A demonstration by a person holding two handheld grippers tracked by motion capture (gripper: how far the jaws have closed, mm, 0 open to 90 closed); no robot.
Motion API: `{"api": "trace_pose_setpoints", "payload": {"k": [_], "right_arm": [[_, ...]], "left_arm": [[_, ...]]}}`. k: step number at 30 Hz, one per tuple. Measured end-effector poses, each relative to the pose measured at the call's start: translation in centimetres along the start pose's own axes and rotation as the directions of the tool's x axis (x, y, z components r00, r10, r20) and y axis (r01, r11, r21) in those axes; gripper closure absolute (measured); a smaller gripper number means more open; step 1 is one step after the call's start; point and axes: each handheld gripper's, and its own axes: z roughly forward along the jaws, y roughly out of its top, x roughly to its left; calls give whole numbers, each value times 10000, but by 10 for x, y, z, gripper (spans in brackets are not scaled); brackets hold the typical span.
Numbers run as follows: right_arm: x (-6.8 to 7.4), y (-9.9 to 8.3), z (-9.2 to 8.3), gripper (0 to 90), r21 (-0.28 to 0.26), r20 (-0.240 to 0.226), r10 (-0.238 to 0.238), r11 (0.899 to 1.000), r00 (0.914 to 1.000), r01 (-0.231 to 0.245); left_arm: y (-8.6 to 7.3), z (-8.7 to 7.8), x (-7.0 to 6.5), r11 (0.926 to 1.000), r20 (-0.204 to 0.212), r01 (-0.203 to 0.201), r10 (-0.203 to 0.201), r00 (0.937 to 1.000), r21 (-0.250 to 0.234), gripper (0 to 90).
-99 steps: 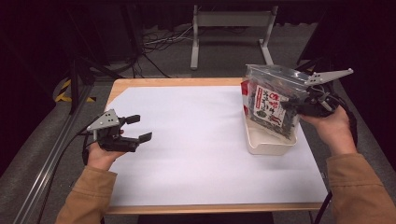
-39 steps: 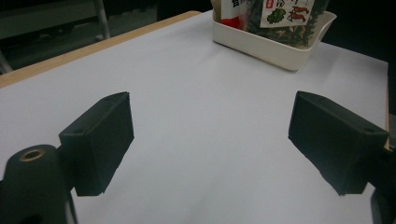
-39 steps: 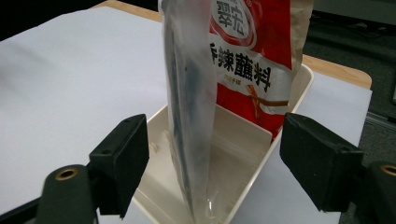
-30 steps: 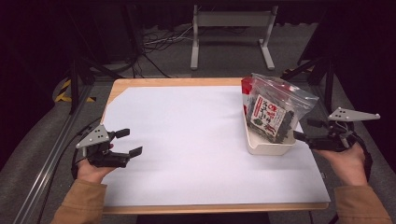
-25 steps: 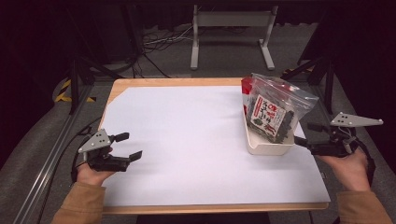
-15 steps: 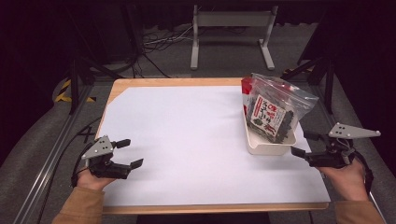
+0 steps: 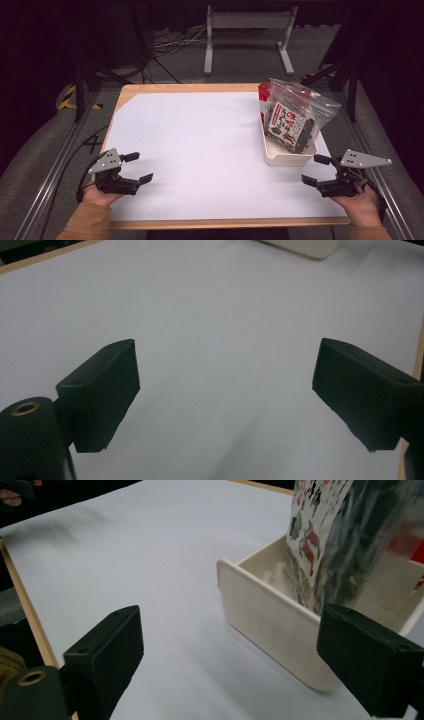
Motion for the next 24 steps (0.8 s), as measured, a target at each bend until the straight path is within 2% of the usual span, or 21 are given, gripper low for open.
{"api": "trace_pose_setpoints", "payload": {"k": [4,11,13,24], "right_arm": [[2,-12,10,99,186,-33,-183,9997,9998,184],[2,-22,28,79,375,-253,-22,9993,9997,31],[1,-25,33,73,448,-259,24,9990,9997,-12],[0,-31,54,56,1091,-302,-22,9940,9995,55]], "left_arm": [[-1,1,0,10000,46,61,-61,10000,39,120],[-3,3,2,9998,111,179,-180,9998,65,119],[-5,3,2,9994,141,345,-346,9993,86,119],[-5,4,4,9992,150,396,-397,9991,55,115]]}}
